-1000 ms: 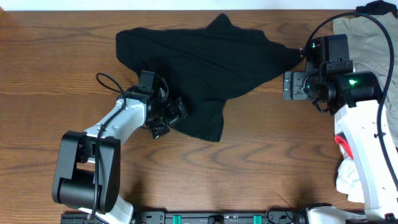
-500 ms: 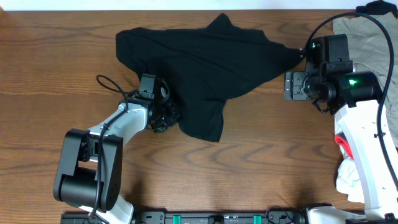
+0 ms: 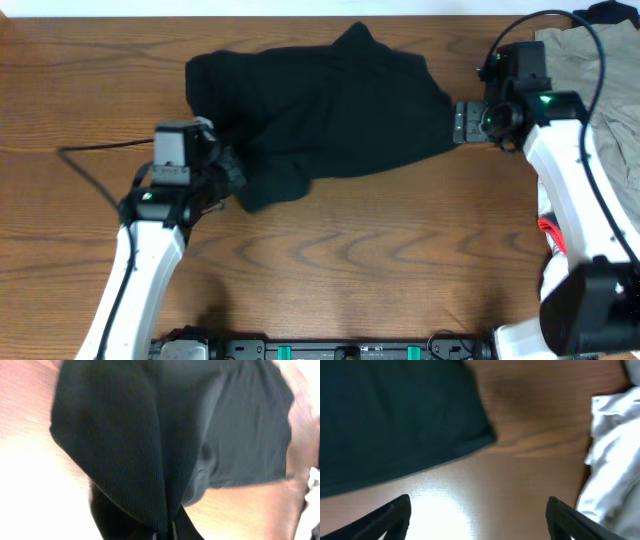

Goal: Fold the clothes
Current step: 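Release the shirt with both grippers and lay it flat on the table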

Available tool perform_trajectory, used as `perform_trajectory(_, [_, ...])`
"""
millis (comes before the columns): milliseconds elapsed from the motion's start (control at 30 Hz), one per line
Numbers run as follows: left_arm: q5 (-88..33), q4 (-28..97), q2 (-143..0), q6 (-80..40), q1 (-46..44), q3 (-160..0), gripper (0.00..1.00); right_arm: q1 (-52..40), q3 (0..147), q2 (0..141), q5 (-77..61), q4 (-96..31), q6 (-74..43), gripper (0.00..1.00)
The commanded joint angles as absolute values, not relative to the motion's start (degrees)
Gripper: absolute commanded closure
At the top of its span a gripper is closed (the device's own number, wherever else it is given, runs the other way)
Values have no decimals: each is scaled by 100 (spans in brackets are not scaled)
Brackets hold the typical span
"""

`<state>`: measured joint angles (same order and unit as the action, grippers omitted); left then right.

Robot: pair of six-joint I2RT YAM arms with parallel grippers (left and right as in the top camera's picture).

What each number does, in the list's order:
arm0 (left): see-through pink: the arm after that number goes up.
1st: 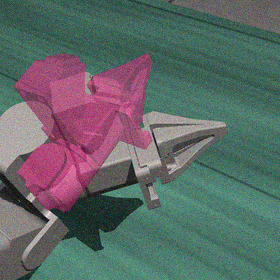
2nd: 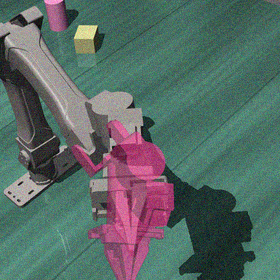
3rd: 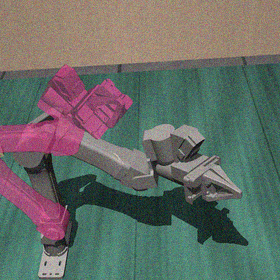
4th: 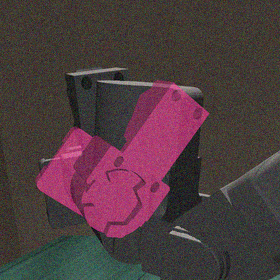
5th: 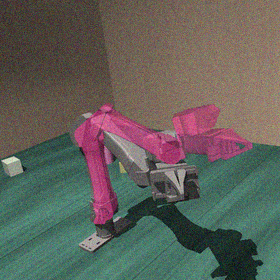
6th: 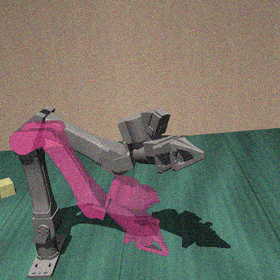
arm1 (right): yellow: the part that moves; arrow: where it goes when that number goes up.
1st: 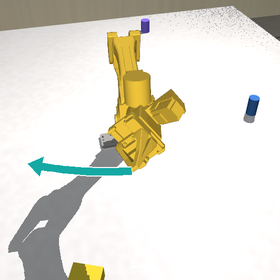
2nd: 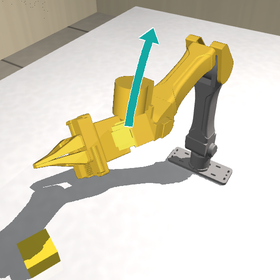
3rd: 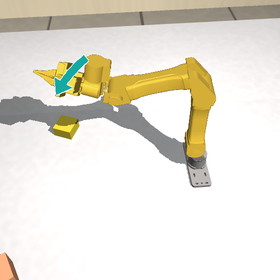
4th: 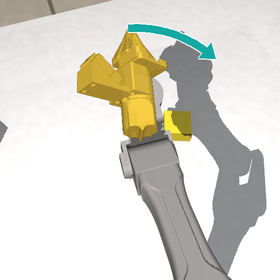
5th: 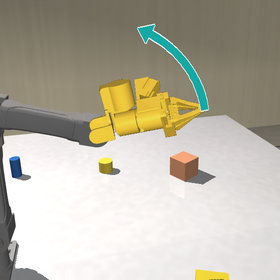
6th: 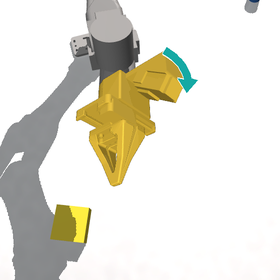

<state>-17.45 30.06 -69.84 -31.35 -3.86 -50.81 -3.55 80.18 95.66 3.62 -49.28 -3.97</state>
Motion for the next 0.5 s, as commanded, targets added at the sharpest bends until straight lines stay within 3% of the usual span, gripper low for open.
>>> perform_trajectory(0, [-1385, 3221, -6783, -3002, -296, -5092, 94, -338, 8014, 9924, 117, -4803, -287, 14])
perform_trajectory(467, [-1125, 3837, -7299, -2783, -296, -5089, 94, -338, 8014, 11489, -707, -4169, -246, 15])
